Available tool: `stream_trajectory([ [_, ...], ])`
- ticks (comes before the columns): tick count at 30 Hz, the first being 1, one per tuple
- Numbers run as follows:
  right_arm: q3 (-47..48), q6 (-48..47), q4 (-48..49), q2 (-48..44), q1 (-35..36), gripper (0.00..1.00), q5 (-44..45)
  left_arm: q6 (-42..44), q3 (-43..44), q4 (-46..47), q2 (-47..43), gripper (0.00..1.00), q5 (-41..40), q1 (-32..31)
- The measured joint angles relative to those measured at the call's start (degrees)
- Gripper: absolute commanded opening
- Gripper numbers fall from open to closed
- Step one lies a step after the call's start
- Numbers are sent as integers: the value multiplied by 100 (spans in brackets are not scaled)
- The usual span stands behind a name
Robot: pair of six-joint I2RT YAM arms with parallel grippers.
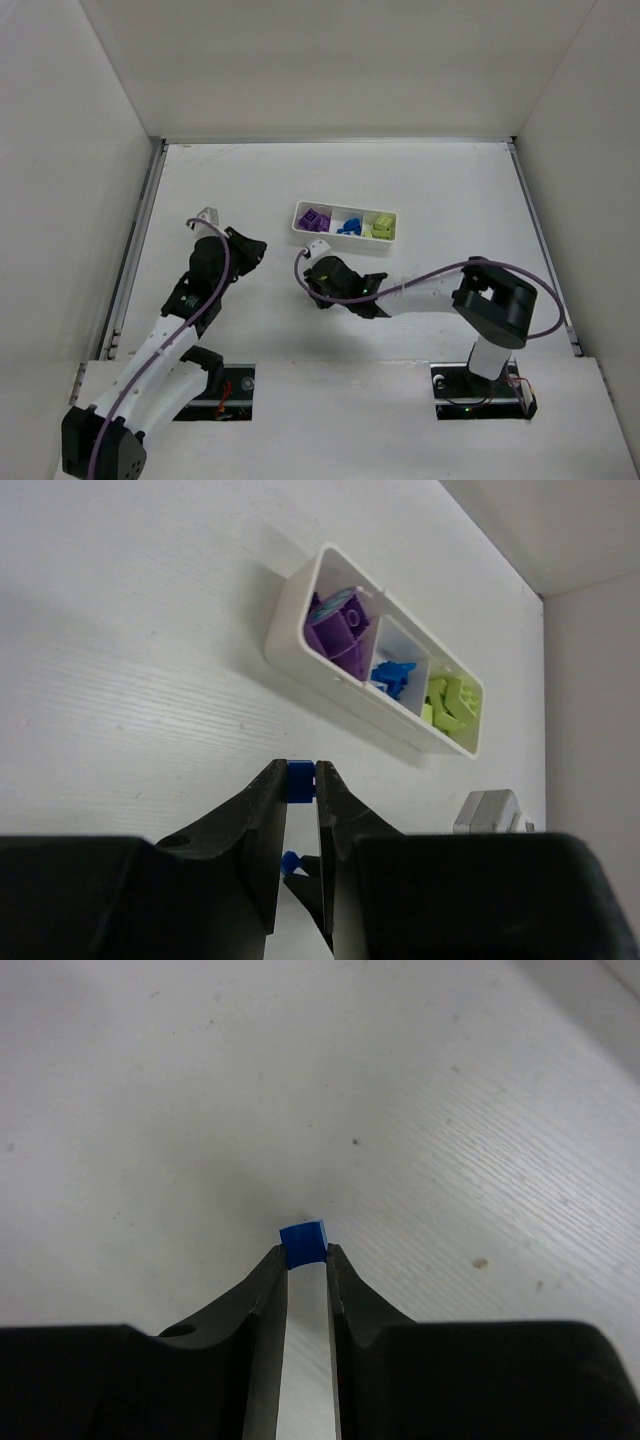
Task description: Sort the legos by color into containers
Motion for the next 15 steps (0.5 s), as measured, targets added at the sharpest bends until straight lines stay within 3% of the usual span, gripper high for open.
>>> stream_trajectory([
  [5, -577, 129, 33, -1150, -144, 16, 157, 20, 549, 549, 957, 15, -138, -717],
  [15, -1703, 295, 197, -3139, -1360, 16, 490, 367, 2406, 1499, 4194, 15, -302, -1897],
])
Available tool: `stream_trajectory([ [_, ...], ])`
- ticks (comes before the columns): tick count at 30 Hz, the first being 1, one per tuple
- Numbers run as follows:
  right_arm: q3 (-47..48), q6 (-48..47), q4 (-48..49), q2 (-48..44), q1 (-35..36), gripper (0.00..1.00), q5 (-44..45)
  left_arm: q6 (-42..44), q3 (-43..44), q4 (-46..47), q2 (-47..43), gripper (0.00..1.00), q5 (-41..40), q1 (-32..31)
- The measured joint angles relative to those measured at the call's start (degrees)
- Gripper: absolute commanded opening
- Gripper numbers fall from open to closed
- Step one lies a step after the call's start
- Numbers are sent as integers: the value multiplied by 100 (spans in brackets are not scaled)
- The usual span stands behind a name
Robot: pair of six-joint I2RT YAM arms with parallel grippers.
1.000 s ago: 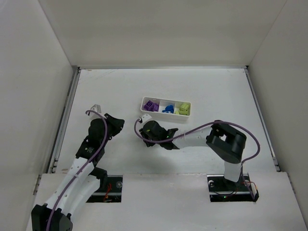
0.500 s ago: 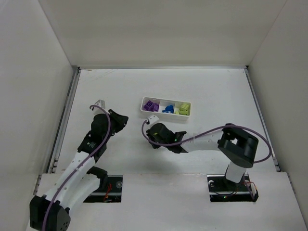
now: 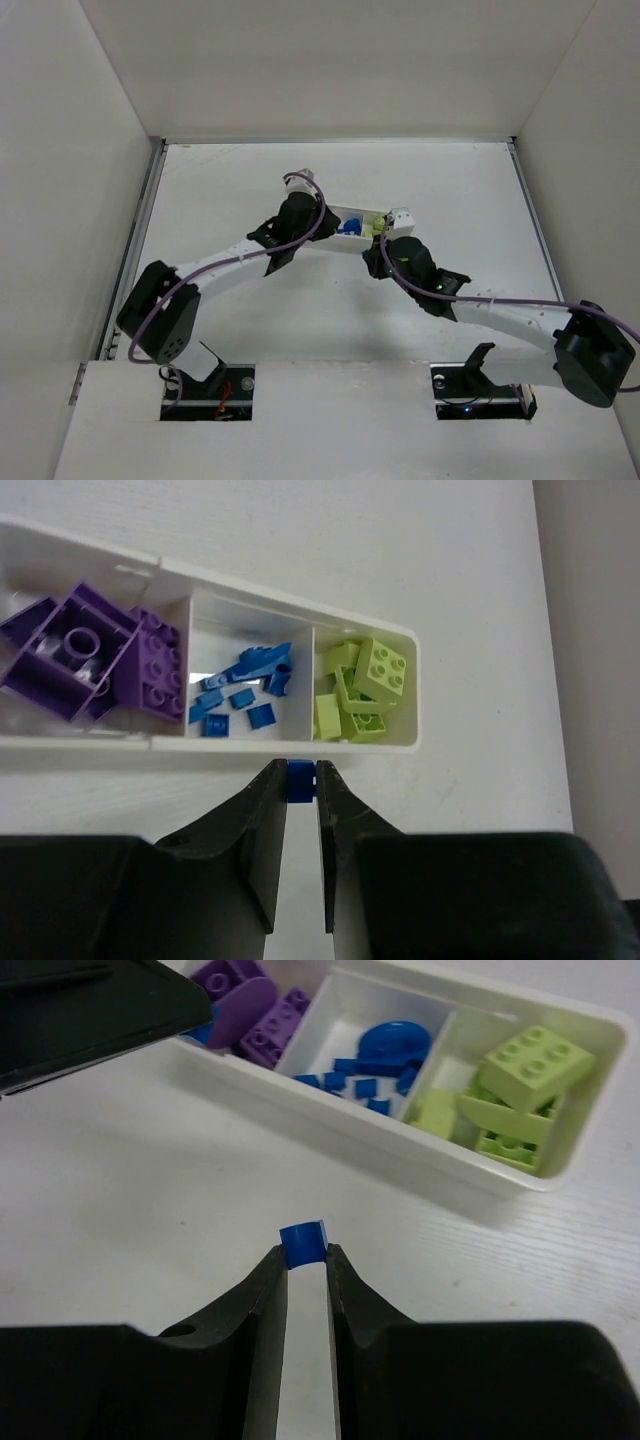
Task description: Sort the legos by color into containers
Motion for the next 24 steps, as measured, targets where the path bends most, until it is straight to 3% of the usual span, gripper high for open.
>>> stream_trajectory([
  [8, -361, 341, 15, -308, -573, 17, 2, 297, 1102, 70, 1331, 34, -111, -79],
  [16, -385, 459, 61, -328, -612, 17, -28, 455, 1113, 83, 1390, 62, -315, -76],
  [17, -382, 479, 66, -310, -612, 17, -28, 479, 1045, 90, 1300, 69, -350, -76],
  [18, -369, 494, 74, -271, -612, 17, -26, 522, 922, 90, 1158, 100, -402, -74],
  [24, 337, 568, 101, 608, -612, 17, -28, 717, -173, 96, -385, 100, -767, 0],
])
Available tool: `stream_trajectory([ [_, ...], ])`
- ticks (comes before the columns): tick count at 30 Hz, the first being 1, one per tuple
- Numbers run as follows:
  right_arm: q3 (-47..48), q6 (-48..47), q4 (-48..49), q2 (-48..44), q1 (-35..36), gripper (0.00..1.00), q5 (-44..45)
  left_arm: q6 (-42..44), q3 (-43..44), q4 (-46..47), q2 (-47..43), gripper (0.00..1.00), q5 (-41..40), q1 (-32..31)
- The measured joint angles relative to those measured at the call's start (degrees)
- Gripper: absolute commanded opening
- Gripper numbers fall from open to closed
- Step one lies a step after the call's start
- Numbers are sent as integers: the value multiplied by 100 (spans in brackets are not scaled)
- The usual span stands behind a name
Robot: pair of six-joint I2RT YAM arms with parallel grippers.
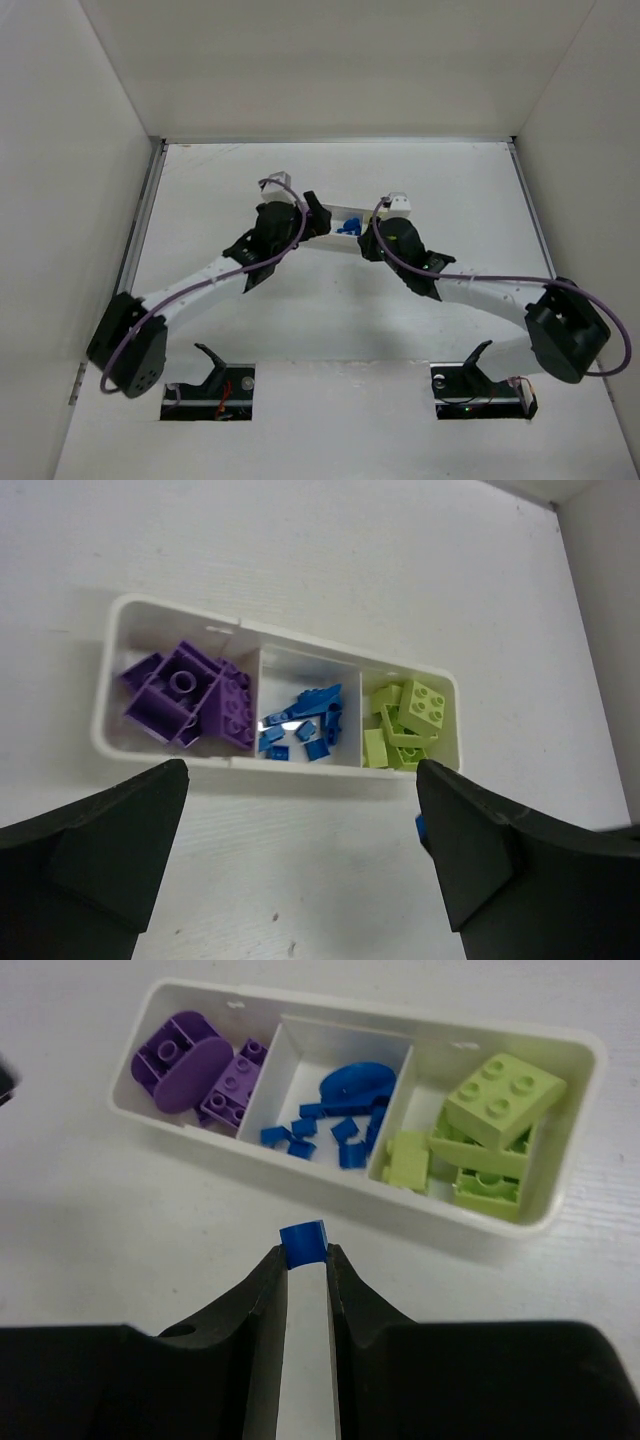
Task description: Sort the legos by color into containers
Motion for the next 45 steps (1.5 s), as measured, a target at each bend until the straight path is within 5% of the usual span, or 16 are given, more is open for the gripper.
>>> stream_trajectory([
  [6, 905, 15, 90, 1032, 0, 21, 9, -39, -1484, -68, -1829, 100, -358, 389],
  [12, 1364, -61, 66, 1506, 0, 53, 144, -236, -2603, -638, -3117, 100, -437, 938],
  [15, 1436, -142, 74, 1460, -2, 58, 289, -313, -2870, -927, -3445, 100, -415, 1137],
  [24, 535, -216, 212, -85, 90, 68, 1003, -417, -3005, -1303, -3545, 100, -304, 1239],
  [26, 92, -190, 190, -645, 105, 76, 1224, -433, -3016, -1360, -3552, 100, -293, 1263],
  [27, -146, -155, 173, -953, 118, 94, 1355, -437, -3018, -1397, -3552, 100, -286, 1276],
  [28, -356, -81, 136, -1239, 118, 100, 1484, -444, -3018, -1443, -3550, 100, -286, 1276],
  [35, -1130, 361, -627, -2892, 116, 100, 2234, -540, -3018, -1794, -3539, 100, -269, 1215],
  [45, -1132, 1047, -2041, -3397, 48, 100, 2409, -586, -2981, -2031, -3775, 100, -229, 1078],
])
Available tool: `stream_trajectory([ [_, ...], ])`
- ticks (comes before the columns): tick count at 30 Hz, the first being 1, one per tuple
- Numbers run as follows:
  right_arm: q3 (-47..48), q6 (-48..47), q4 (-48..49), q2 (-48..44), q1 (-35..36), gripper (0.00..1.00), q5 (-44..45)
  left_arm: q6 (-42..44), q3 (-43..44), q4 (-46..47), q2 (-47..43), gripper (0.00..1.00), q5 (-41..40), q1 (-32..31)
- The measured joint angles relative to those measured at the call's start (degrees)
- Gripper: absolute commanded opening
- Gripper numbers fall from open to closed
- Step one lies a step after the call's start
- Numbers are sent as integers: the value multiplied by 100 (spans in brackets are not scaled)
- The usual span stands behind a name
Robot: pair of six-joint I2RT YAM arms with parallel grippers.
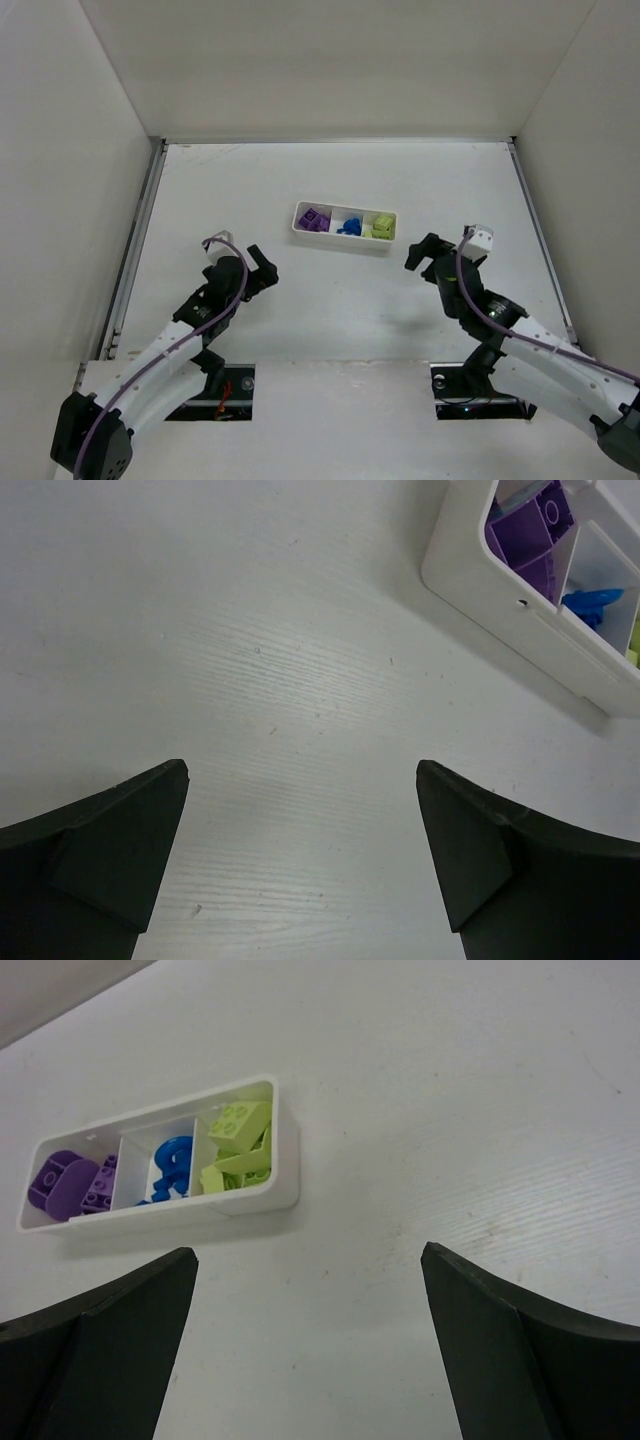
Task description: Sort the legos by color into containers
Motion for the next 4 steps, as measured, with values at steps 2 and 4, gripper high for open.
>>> stream_trajectory([
  [2, 0, 94, -192, -118, -85, 100, 2, -2, 24, -2, 35, 100, 11, -90],
  [4, 0, 146, -332, -190, -181, 100, -2, -2, 42, 0, 85, 100, 11, -162],
])
